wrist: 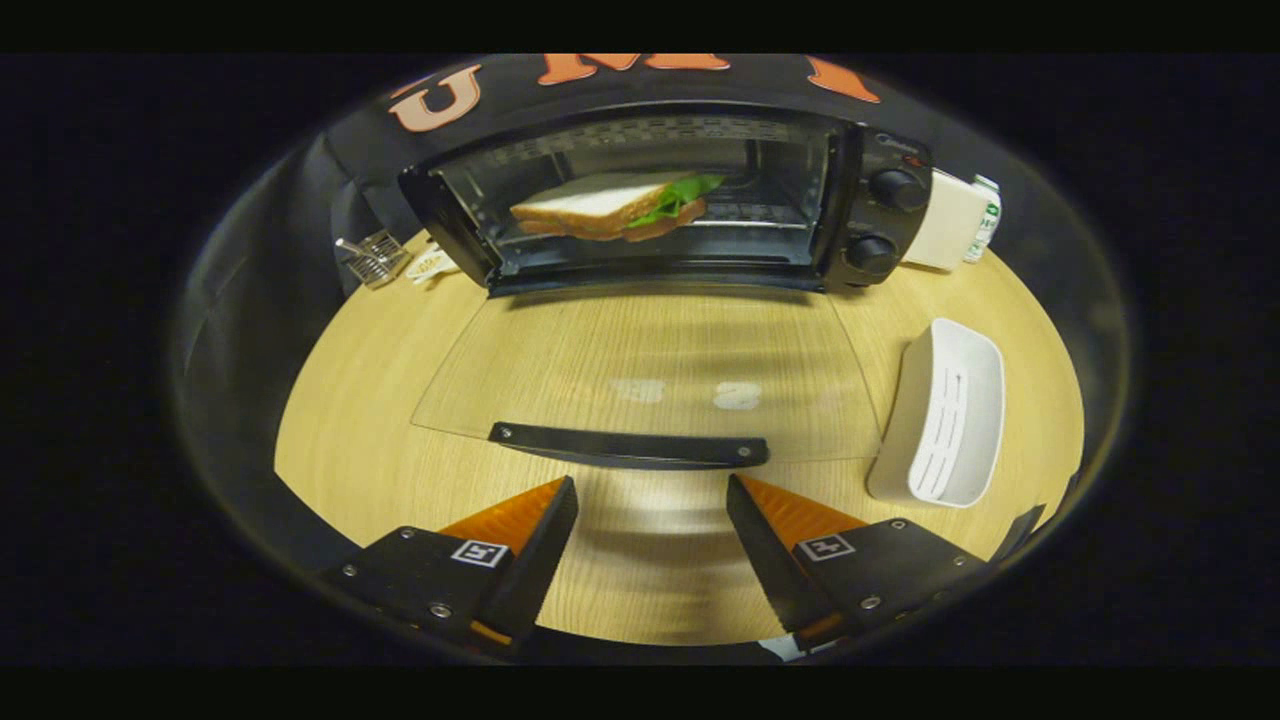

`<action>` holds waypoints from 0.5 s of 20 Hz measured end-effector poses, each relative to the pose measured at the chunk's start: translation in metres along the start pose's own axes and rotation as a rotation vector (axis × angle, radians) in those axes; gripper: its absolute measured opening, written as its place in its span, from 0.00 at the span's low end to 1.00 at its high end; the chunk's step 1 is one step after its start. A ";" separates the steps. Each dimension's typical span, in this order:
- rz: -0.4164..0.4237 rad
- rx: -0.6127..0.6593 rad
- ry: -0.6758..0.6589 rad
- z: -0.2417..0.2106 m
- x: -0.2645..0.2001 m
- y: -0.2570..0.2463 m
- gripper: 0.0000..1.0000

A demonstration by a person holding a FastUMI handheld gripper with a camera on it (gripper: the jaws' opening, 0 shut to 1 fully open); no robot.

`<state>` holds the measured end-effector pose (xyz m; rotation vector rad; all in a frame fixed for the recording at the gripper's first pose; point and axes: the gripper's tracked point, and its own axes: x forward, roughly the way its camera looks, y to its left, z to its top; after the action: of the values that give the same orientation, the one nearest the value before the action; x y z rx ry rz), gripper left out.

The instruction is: Open the toaster oven, put the food inside, and close the toaster oven door.

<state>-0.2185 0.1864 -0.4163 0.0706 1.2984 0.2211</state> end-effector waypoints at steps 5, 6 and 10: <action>-0.015 0.004 0.000 0.005 0.001 0.006 0.89; -0.012 0.000 -0.025 0.010 -0.006 0.007 0.89; 0.005 -0.018 -0.150 0.054 -0.029 0.009 0.88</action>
<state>-0.1753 0.1931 -0.3726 0.0741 1.1472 0.2274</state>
